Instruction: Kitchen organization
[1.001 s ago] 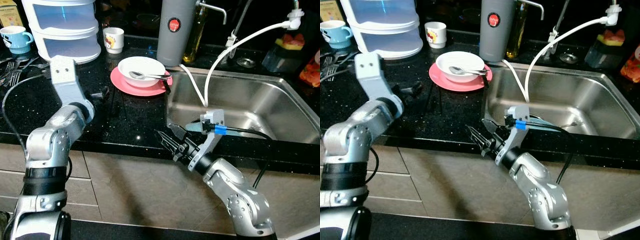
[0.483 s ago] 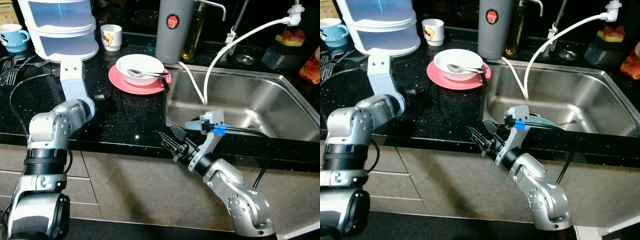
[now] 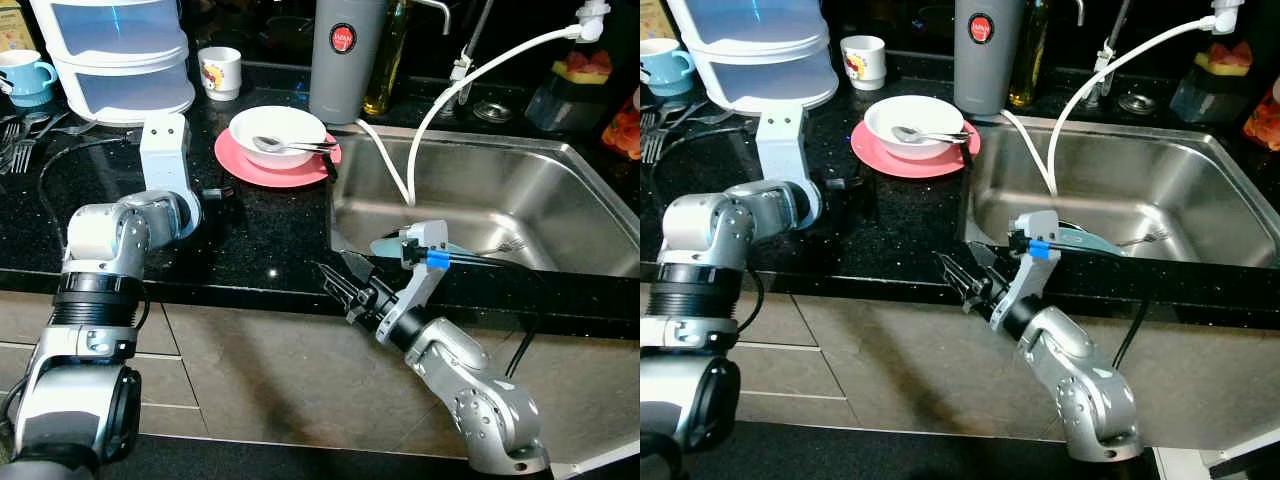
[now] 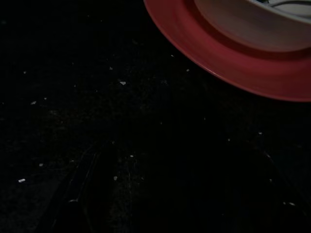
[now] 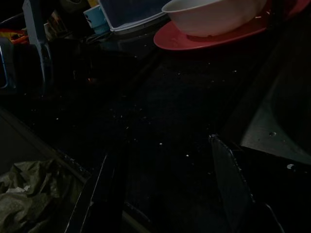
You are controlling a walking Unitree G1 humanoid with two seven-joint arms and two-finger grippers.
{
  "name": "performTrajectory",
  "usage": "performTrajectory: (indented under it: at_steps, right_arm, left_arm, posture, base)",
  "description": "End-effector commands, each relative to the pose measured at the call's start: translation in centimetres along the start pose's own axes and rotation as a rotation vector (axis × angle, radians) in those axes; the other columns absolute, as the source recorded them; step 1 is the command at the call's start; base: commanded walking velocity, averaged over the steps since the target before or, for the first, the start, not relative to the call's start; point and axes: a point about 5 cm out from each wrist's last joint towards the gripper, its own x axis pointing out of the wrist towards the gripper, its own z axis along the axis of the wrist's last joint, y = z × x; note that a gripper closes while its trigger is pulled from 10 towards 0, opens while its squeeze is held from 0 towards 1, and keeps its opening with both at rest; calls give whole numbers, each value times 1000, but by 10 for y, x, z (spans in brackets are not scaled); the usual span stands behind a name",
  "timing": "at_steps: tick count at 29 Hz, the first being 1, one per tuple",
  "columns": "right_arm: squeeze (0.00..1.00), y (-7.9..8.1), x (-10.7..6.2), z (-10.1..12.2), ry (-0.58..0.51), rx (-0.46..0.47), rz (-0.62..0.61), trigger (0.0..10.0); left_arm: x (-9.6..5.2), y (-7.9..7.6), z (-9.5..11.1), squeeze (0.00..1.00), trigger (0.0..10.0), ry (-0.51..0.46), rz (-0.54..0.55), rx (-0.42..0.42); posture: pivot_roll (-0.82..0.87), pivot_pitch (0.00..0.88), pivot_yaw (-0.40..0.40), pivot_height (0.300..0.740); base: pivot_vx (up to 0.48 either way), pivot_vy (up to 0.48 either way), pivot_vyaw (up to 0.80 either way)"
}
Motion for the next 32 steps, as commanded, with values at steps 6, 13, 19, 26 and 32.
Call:
performTrajectory:
  at_steps: [6,13,19,26,32]
  right_arm:
    - [0,2,-1,-2,17,-5,-13,10000]
    - [0,2,-1,-3,20,-3,-23,10000]
    - [0,1,-1,-3,22,-6,-28,10000]
    - [0,0,-1,-4,28,-10,-32,10000]
    - [0,0,0,-4,31,-7,-34,10000]
  left_arm:
    - [4,3,-14,0,0,99,12,53]
    - [3,2,-23,0,0,140,-11,97]
    - [2,2,-23,0,0,140,-15,94]
    - [0,6,-24,0,0,141,-6,85]
    - [-3,12,-31,0,0,152,13,49]
  posture:
    - [77,57,-32,740]
    - [79,55,-29,740]
    - [81,50,-30,740]
    - [84,41,-34,740]
    - [83,46,-33,740]
  base:
    - [0,0,0]
    - [0,0,0]
    - [0,0,0]
    - [0,0,0]
    - [0,0,0]
